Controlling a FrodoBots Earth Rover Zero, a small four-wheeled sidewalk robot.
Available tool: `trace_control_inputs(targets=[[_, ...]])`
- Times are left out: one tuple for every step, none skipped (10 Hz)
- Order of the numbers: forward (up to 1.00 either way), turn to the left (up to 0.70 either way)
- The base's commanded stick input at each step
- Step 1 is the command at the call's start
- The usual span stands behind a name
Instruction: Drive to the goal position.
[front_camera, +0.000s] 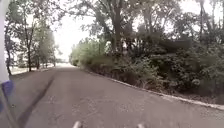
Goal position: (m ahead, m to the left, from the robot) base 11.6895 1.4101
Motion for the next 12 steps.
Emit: trace_control_inputs(targets=[[0.45, 0.00], [0.45, 0.00], [0.45, 0.00], [0.45, 0.00], [0.45, 0.00], [0.45, 0.00], [0.45, 0.00], [0.45, 0.00], [0.45, 0.00], [0.45, 0.00], [0.45, 0.00], [0.45, 0.00]])
